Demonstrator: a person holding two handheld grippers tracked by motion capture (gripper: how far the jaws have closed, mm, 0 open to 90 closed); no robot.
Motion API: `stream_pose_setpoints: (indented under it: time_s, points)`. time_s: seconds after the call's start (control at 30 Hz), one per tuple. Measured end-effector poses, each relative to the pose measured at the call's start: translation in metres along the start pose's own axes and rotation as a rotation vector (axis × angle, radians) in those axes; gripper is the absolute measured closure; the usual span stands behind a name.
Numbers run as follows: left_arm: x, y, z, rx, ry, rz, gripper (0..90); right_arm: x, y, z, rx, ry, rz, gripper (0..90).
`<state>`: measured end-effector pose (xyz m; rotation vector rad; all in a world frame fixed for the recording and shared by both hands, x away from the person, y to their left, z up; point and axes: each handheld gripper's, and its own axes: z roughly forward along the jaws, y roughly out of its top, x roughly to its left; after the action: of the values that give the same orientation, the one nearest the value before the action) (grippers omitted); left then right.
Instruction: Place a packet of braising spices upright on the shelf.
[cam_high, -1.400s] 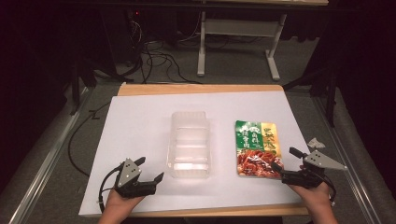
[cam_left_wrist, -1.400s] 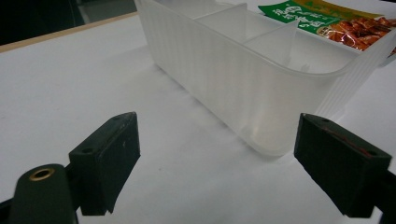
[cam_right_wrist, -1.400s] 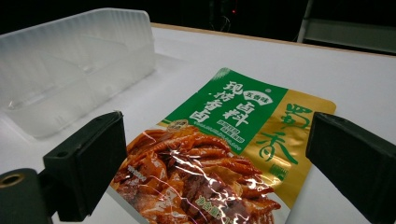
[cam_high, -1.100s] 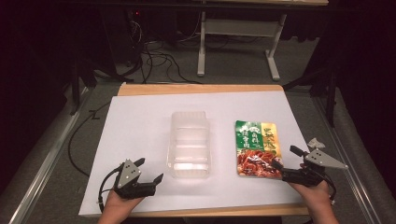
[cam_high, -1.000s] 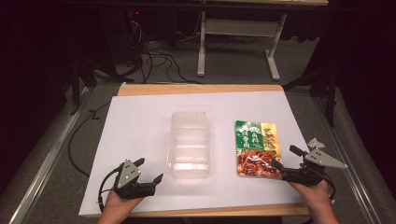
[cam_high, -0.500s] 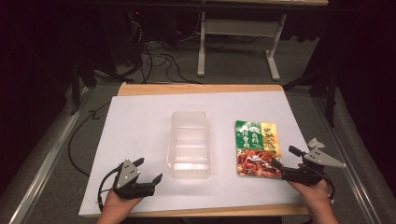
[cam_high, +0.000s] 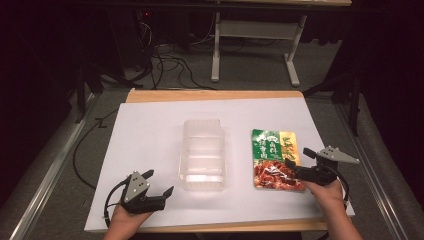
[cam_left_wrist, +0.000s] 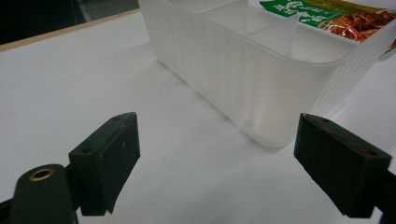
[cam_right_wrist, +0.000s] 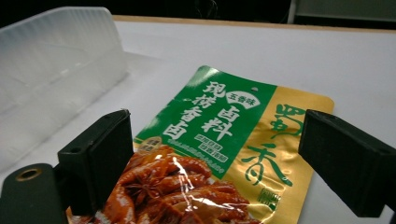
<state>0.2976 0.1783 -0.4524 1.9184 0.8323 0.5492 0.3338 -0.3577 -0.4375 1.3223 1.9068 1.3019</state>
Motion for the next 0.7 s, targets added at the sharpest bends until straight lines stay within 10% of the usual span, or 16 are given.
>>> stream_pose_setpoints:
  time_s: [0.7]
  points:
    - [0.000,-0.001,0.001,0.009,0.011,0.000,14.8,-0.070,0.005,0.077,0.180,-0.053,0.201,15.8]
